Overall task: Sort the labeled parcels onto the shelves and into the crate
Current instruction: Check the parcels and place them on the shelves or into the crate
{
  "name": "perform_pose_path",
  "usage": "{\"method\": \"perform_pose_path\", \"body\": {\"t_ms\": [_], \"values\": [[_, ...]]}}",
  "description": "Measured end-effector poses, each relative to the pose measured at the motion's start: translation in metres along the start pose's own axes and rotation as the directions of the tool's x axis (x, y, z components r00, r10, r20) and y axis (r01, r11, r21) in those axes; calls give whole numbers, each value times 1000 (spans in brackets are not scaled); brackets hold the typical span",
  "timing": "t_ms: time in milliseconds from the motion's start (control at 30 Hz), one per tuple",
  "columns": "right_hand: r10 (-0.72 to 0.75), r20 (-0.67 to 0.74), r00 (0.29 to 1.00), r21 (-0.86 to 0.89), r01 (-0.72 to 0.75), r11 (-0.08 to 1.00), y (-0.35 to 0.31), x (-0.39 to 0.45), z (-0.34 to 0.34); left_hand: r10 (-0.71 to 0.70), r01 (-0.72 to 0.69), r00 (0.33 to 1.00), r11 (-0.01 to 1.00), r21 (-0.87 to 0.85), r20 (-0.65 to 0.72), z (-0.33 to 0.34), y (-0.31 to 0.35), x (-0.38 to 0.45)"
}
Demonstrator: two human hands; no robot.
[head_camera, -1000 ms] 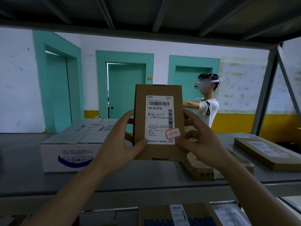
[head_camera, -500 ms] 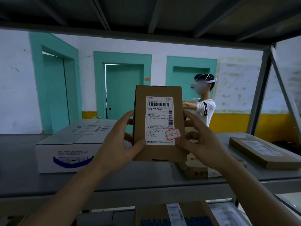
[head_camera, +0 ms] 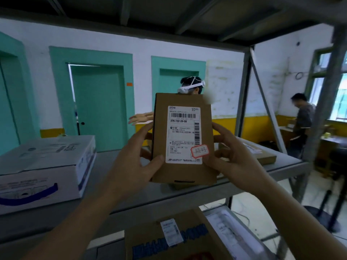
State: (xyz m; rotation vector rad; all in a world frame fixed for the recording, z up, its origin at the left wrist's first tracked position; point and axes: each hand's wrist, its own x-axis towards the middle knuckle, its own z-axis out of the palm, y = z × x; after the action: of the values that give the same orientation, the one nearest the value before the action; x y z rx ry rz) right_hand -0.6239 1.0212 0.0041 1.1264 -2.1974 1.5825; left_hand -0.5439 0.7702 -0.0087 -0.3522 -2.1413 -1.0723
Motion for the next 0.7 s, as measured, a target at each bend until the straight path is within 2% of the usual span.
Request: {"method": "perform_pose_path", "body": {"t_ms": [267,367,467,600,700], "values": [[116,-173,978,-135,-140,981,-18,-74,-40,120,-95,978,984,-153,168,53,18,1],[168,-260,951,-166,-216,962,-30,-107,-52,126,-66,964,966,-249,233,77,33,-5],[224,-335,915,-181,-295,938,-39,-141,-68,189,-109,942,954,-279,278,104,51,-11],[269,-421,866,-239,-392,888,-46,-181,-94,205,-76,915,934,-349,348,144,73,-17],[297,-468,833,-262,-451,853,-44,-209,-118,265,-110,880,921,-372,395,180,91,-19]]}}
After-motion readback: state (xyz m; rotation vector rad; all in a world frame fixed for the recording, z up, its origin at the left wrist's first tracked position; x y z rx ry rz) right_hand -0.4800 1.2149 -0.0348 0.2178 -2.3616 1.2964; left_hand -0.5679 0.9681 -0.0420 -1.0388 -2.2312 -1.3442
